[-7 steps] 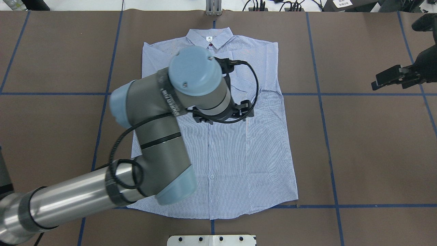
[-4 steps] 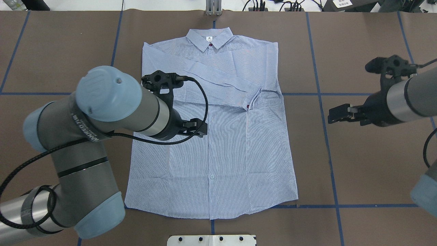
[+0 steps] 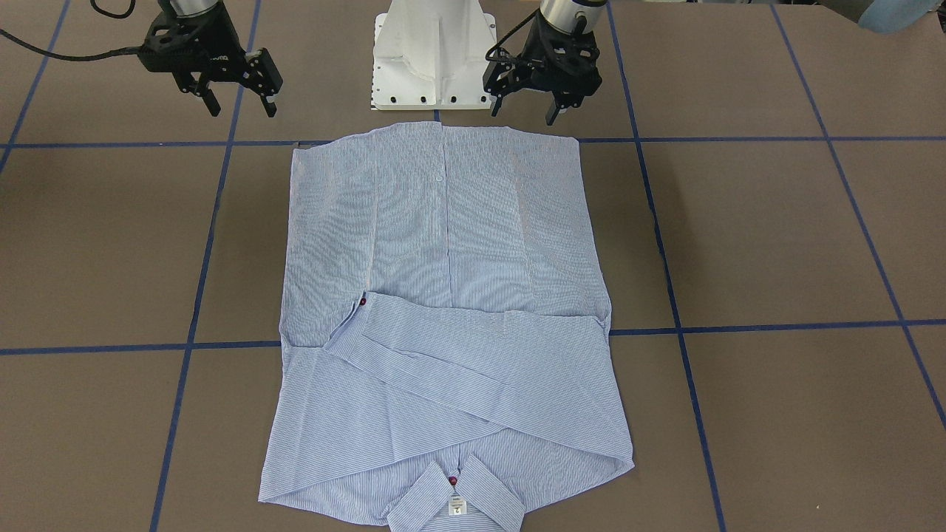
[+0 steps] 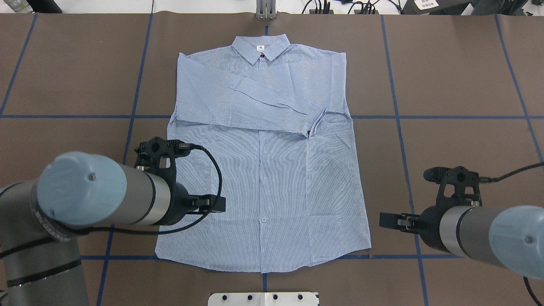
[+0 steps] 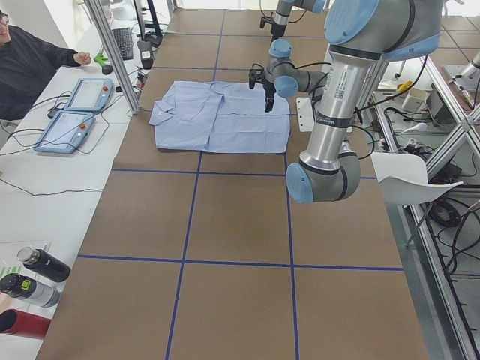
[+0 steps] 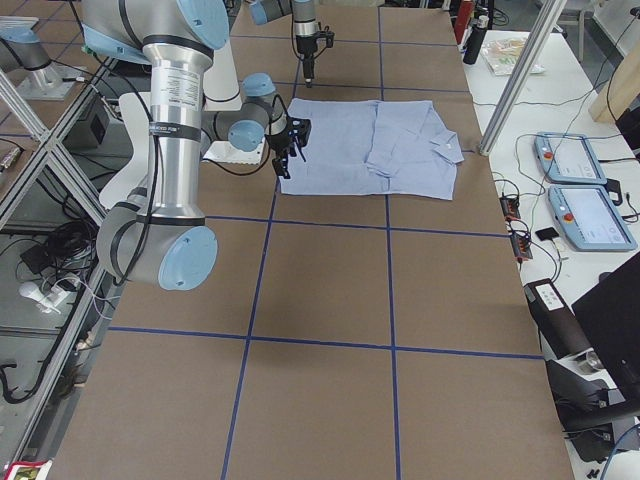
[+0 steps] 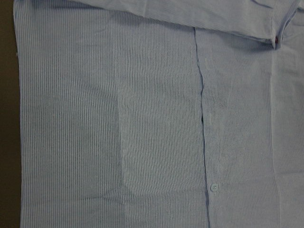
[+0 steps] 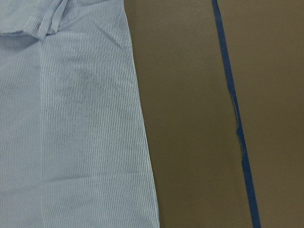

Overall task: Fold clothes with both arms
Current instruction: 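Release the sleeve with the left gripper while both grippers move to hem corners, then position both grippers at the hem corners nearest the robot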

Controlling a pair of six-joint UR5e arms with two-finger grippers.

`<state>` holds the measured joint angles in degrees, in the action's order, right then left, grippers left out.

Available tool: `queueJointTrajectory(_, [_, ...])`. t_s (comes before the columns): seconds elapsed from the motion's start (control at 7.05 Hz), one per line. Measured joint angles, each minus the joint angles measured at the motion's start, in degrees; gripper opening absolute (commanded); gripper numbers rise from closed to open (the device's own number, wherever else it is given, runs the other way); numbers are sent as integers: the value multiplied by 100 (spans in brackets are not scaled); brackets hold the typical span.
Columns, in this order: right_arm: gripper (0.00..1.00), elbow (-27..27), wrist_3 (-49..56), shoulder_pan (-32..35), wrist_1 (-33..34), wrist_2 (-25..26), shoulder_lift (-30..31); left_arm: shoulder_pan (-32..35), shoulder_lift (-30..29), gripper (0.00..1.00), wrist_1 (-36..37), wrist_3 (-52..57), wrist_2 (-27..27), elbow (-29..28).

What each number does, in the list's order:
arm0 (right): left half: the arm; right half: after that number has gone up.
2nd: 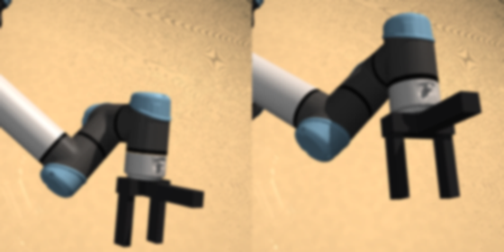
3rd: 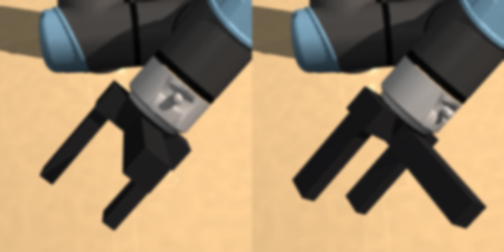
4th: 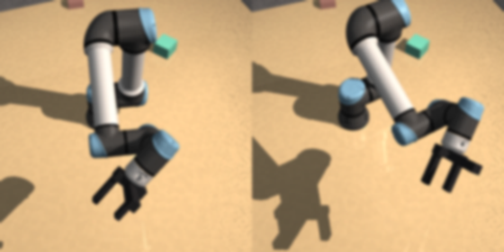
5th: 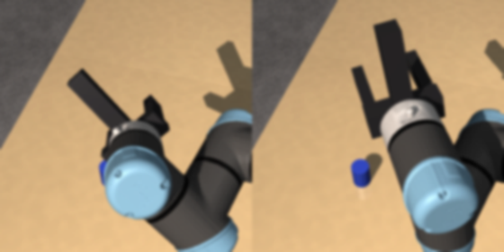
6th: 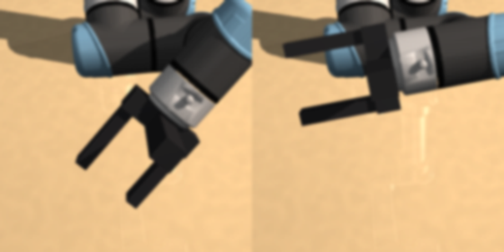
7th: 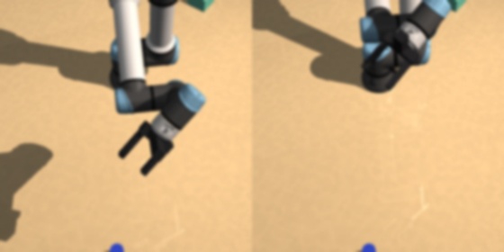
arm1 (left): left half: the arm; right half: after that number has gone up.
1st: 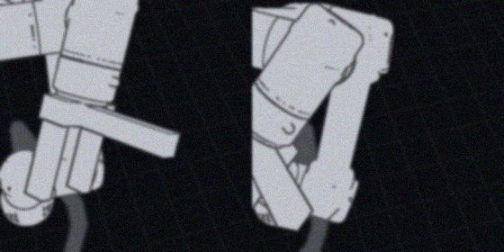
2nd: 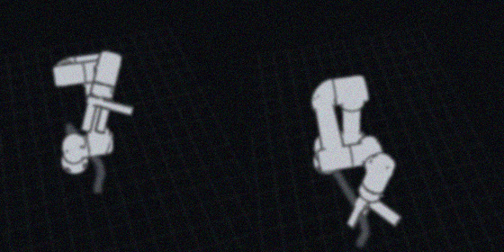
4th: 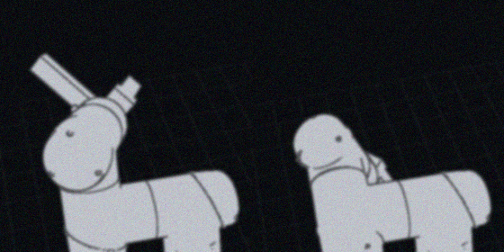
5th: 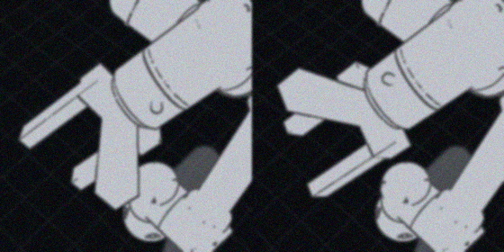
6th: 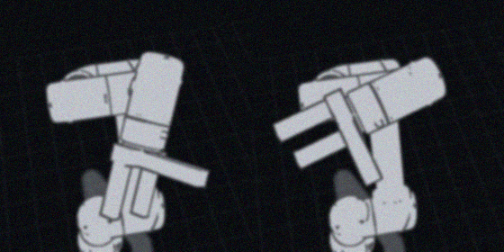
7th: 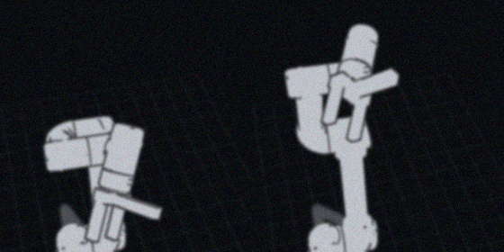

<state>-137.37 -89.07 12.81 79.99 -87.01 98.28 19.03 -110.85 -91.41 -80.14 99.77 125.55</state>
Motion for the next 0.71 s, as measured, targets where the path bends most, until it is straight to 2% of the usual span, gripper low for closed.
queueJointTrajectory(0.28, [100,9,-432,-734,-635,637,540,-487,575,100,-333,-307,-356,17])
queueJointTrajectory(0.57, [100,29,-542,-950,-799,830,654,-632,1173,99,-739,-343,-609,-28])
queueJointTrajectory(0.71, [100,43,-554,-977,-814,864,652,-676,1297,94,-808,-349,-676,-119])
